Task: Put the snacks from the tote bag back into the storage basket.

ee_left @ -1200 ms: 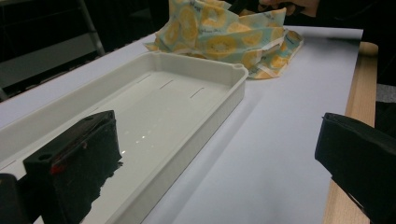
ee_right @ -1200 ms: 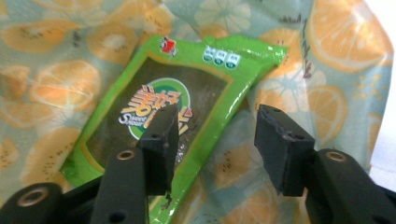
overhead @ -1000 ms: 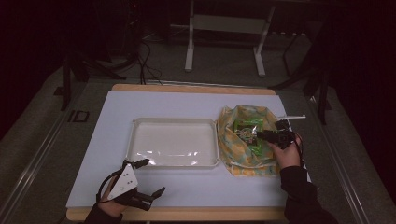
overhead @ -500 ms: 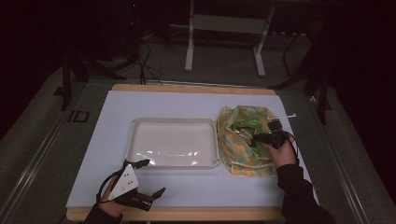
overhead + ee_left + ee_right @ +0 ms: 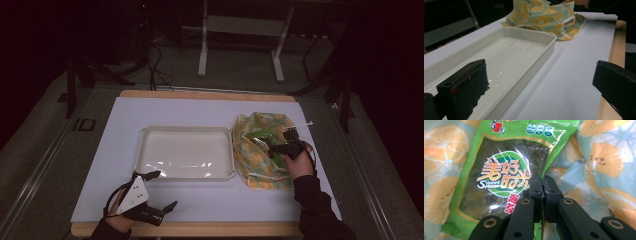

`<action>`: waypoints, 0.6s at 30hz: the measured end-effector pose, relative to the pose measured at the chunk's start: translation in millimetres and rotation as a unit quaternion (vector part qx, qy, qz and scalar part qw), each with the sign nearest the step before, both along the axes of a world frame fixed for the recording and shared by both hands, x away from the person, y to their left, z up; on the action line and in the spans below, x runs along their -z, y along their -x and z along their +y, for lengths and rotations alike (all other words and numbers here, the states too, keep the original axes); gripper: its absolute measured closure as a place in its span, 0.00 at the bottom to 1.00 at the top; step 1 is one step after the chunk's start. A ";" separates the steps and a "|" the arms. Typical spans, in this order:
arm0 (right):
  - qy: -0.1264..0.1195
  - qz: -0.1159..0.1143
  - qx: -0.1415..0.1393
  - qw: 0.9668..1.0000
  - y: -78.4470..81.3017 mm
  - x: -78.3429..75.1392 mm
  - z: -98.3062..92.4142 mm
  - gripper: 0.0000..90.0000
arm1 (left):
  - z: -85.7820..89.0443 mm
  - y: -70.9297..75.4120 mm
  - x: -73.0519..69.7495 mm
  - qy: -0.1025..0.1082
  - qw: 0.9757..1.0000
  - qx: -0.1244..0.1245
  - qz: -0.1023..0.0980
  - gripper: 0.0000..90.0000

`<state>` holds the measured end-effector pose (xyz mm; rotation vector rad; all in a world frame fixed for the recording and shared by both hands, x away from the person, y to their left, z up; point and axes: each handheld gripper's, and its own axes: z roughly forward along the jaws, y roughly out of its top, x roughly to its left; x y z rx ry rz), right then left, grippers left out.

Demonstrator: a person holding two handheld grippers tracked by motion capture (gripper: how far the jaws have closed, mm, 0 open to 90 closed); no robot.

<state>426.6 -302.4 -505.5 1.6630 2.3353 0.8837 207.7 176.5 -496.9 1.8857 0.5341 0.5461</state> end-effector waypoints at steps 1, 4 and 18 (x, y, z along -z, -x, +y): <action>-0.004 -0.001 0.001 1.000 0.4 -0.9 -0.8 0.98 | -0.2 -0.2 0.1 0.000 1.000 0.000 0.001 0.00; -0.003 -0.015 0.001 1.000 3.3 -5.2 -0.2 0.99 | -0.4 -0.1 0.1 0.000 1.000 0.000 0.000 0.00; -0.043 -0.072 0.033 0.996 25.2 -33.6 -19.1 0.99 | -0.6 -0.6 0.4 -0.005 1.000 -0.002 0.002 0.01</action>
